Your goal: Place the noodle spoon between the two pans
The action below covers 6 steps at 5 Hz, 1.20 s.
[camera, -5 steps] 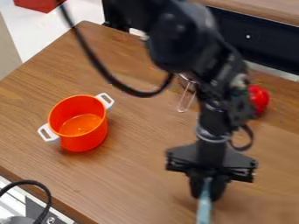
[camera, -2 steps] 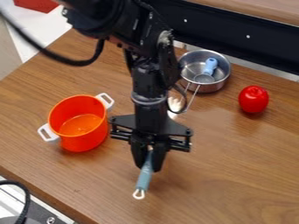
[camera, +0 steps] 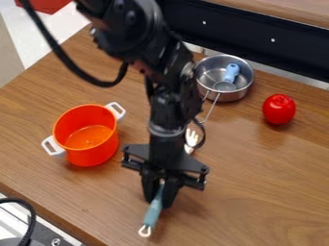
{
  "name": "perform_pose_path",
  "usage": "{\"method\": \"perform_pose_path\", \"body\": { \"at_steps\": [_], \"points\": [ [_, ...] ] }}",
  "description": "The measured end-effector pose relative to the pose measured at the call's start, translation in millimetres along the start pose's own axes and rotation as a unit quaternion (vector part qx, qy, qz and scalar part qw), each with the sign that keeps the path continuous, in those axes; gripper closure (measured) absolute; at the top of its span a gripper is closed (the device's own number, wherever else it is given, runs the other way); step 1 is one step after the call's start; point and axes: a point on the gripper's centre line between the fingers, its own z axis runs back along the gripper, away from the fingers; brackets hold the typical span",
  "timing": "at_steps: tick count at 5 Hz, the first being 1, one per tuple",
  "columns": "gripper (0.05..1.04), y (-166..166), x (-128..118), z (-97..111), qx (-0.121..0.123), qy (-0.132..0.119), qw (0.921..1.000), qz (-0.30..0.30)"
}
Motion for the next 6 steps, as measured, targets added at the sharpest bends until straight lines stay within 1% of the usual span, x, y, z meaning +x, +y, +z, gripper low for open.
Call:
{"method": "perform_pose_path", "body": {
  "at_steps": [1,2,3,5,6],
  "points": [
    [0.86,8.8,9.7,0.2,-0.013,-0.018,0.9988,0.044],
    [0.86,12.1,24.0,-2.0,-0.019,-0.02,0.9947,0.099],
    [0.86,11.6,39.3,0.2,-0.031,-0.032,0.9896,0.137],
    [0.86,15.1,77.3,7.5,-0.046,-0.066,0.9783,0.191],
    [0.86,21.0,88.9,14.2,-0.054,-0.075,0.9725,0.213]
  ]
}}
